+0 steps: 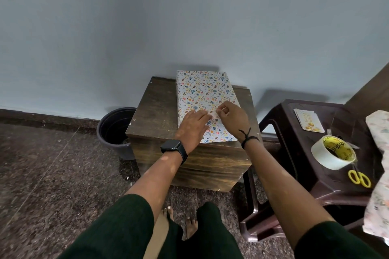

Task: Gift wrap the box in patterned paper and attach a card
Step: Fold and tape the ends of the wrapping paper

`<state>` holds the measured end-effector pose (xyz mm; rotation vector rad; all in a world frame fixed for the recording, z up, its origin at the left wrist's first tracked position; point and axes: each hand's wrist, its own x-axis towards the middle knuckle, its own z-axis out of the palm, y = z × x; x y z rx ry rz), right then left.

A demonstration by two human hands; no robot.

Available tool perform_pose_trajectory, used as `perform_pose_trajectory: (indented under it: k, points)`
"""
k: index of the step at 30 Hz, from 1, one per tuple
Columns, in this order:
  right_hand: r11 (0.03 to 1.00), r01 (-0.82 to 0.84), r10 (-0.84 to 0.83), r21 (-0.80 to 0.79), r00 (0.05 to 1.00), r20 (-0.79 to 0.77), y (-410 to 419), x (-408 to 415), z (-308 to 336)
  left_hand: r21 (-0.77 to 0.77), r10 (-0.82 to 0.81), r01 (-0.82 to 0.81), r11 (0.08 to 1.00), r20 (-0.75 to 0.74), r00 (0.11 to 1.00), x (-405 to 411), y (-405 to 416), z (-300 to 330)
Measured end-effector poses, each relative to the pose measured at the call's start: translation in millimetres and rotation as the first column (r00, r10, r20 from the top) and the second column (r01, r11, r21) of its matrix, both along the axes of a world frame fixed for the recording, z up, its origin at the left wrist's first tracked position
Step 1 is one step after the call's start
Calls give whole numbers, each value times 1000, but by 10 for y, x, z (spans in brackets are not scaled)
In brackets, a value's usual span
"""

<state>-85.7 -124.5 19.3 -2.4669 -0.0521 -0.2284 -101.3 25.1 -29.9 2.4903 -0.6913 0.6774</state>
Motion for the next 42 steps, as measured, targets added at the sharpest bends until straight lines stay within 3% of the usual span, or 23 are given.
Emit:
perform_pose_trajectory:
  k: [3, 7, 14, 20, 22, 24, 26, 31, 35, 37, 40, 42]
  points:
    - [996, -41, 28, 77, 985, 172, -59, -228, -102, 38, -33, 32, 999, 23, 999, 6, 34, 24]
    - [973, -177, 218, -147, 912, 347, -94, -413, -314, 10, -30, 30, 1000, 2, 1000, 12, 37, 30]
    - [882, -45, 197, -469, 939, 280, 27, -388, -433, -74, 19, -26, 997, -87, 996, -28, 17, 75]
    - [689, 50, 235, -723, 928, 288, 79, -376, -316, -104, 26, -40, 994, -136, 990, -38, -2, 92]
    - [712, -23, 223, -702, 955, 195, 36, -397, -301, -131, 30, -56, 990, -192, 981, -43, 0, 97]
    - [816, -91, 172, -571, 981, 88, 11, -425, -268, -149, 22, -61, 987, -246, 969, -35, 13, 115]
    - [877, -52, 99, -478, 992, 75, 3, -457, -279, -154, 11, -58, 986, -289, 957, -30, 28, 143]
    - [813, -27, 102, -582, 990, 97, 134, -552, -375, -160, -2, -53, 986, -328, 945, -12, 53, 160]
    - [763, -85, 111, -641, 994, 0, 167, -486, -265, -216, -29, -53, 975, -358, 933, -24, 67, 198]
    - [811, -120, 133, -573, 991, -19, 105, -419, -163, -216, -42, -50, 975, -402, 915, -25, 65, 238]
    - [935, -39, 52, -351, 998, 28, -58, -306, -62, -220, -33, -72, 973, -440, 898, -10, 51, 275]
    - [941, 15, 24, -338, 993, 111, -159, -266, -52, -200, 6, -94, 975, -399, 917, -4, 19, 291]
